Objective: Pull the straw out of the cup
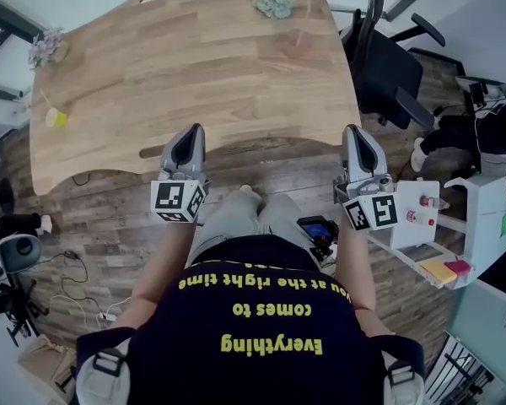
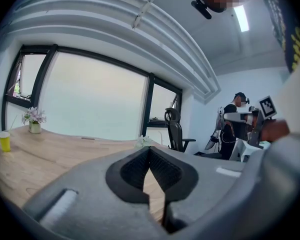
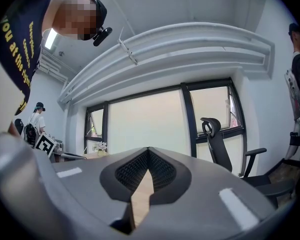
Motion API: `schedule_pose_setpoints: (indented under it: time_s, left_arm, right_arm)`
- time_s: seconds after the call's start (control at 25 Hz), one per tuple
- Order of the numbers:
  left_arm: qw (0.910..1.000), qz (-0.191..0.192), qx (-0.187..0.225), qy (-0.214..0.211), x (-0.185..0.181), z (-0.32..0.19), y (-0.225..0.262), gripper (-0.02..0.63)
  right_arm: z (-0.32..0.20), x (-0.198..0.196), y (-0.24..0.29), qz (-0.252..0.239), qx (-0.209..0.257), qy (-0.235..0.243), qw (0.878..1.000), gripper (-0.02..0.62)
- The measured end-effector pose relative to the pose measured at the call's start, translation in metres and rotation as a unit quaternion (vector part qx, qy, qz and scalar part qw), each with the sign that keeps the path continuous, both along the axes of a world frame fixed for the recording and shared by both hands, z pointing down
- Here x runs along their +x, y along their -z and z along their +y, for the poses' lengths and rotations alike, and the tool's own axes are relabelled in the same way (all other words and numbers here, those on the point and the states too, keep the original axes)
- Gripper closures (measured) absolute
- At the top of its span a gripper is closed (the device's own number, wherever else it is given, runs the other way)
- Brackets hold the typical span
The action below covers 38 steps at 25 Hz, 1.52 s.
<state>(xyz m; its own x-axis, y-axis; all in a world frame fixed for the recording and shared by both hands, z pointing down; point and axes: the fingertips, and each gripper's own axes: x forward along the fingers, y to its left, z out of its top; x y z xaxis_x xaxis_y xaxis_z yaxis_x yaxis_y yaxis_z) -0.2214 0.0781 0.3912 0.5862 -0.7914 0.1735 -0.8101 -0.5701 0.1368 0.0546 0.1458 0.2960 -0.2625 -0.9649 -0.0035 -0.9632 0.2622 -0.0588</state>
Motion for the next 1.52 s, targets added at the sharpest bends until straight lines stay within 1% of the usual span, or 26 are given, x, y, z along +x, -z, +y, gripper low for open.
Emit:
schedule_pose_setpoints:
  time_s: [0.28,0.44,0.6,0.76,0.92,1.16,1.52]
  left_arm:
    - [0.9999,-0.003,-0.014,0.008,-0.002,-0.006,-0.006,0.606]
    - [0.9995,-0.009,-0.017,0.027,-0.003,-0.012,-0.009,0.606]
    - [0.9986,-0.013,-0.016,0.048,-0.001,-0.026,-0.008,0.606]
    - [0.9981,-0.013,-0.011,0.059,0.011,-0.047,-0.002,0.606]
    - [0.9977,-0.013,-0.007,0.066,0.024,-0.069,0.003,0.606]
    - [0.9969,-0.013,-0.006,0.078,0.043,-0.093,0.003,0.606]
    - [0.9944,-0.014,0.001,0.105,0.064,-0.124,0.01,0.606]
  right_arm:
    - [-0.015,0.004,-0.004,-0.003,-0.014,0.007,1.0,0.589]
    - [-0.034,0.003,-0.014,-0.026,-0.023,0.031,0.999,0.589]
    - [-0.062,0.004,-0.013,-0.032,-0.017,0.057,0.998,0.589]
    - [-0.095,0.014,-0.011,-0.031,-0.014,0.078,0.996,0.589]
    - [-0.125,0.029,-0.007,-0.035,-0.008,0.081,0.996,0.589]
    - [-0.153,0.051,-0.009,-0.036,-0.011,0.088,0.995,0.589]
    - [-0.196,0.072,-0.007,-0.044,-0.007,0.114,0.992,0.589]
